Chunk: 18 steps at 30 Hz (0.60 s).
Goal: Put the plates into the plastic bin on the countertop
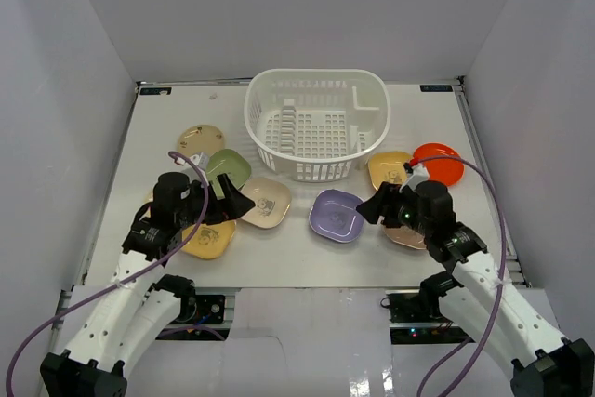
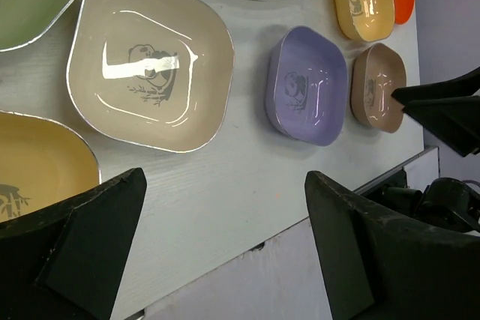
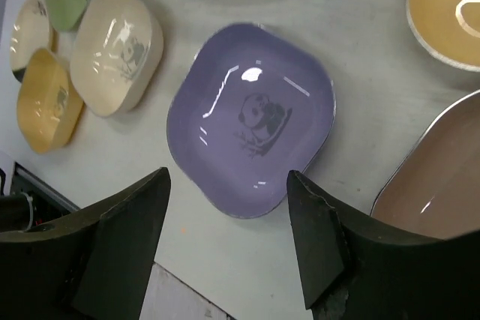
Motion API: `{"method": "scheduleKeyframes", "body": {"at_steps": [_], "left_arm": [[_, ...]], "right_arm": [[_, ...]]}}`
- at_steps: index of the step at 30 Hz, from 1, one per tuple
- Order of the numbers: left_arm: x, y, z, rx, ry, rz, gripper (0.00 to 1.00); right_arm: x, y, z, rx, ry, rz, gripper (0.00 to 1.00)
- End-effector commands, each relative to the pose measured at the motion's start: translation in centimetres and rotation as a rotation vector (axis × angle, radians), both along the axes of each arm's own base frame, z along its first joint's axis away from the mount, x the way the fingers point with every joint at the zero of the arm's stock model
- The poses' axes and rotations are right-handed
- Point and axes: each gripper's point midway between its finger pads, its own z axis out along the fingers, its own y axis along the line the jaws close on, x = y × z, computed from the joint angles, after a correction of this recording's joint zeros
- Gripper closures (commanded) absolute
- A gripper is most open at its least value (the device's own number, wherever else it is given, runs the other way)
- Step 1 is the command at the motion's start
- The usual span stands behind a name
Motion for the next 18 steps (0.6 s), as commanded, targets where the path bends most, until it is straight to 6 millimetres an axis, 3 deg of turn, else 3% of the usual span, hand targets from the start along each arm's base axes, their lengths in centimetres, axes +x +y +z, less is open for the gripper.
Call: {"method": "scheduleKeyframes", "body": {"at_steps": [1, 8, 13, 18], "left_arm": [[-0.3, -0.9, 0.6, -0.047, 0.020, -0.033, 0.02], [0.0, -1.5, -1.9, -0.104, 0.157, 0.023, 0.05], [0.5, -0.6, -3.9, -0.093, 0.225, 0.132, 0.14], [0.8, 0.2, -5.6, -0.080, 0.281, 0.223, 0.15]], "right_arm": [[-0.2, 0.9, -1.3, 0.004, -0.005, -0.042, 0.30], [0.3, 0.5, -4.1, -0.061, 0.025, -0.155, 0.35], [0.4, 0.8, -5.8, -0.076, 0.058, -0.185, 0.38], [0.2, 0.9, -7.6, -0.076, 0.093, -0.204, 0.41]]}}
